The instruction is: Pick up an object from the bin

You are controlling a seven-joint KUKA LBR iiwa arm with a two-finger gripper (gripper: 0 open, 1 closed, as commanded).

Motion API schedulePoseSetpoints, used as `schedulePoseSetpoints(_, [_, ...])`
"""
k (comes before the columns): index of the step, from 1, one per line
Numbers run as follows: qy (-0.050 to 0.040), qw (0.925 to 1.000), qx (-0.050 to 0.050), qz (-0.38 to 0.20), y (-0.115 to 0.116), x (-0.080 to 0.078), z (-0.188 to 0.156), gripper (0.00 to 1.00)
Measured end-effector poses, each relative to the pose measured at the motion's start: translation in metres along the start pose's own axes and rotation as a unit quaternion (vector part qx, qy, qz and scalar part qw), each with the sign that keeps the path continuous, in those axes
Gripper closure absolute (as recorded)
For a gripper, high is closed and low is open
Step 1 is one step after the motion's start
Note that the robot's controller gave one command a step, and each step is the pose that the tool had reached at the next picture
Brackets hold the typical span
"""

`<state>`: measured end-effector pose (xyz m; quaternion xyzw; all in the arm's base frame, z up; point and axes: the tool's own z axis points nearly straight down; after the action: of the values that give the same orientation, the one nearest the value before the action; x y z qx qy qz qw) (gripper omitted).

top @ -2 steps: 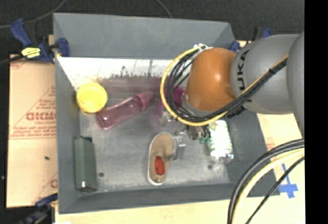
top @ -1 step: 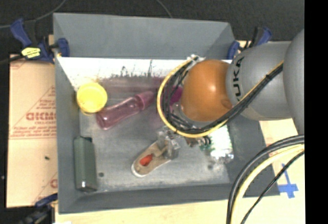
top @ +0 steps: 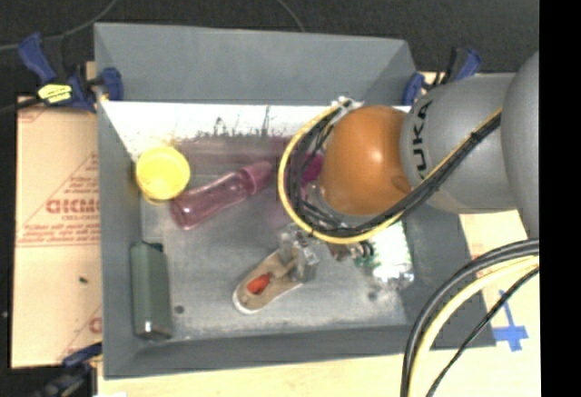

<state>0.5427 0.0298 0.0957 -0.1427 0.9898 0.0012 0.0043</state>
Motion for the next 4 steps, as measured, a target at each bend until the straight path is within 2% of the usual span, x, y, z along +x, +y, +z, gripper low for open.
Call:
schedulePoseSetpoints(1, [0.0025, 1.0000, 0.000, 0.005, -0.004, 0.009, -0.090, 1.00])
schedulePoseSetpoints(2, [-0.0039, 1.0000, 0.001, -0.001, -0.001, -0.007, -0.044, 1.00])
schedulePoseSetpoints(3, [0.0026, 1.0000, 0.000, -0.001, -0.002, 0.000, -0.096, 1.00])
schedulePoseSetpoints(4, [-0.0059, 1.0000, 0.001, -0.001, 0.007, -0.016, -0.036, 1.00])
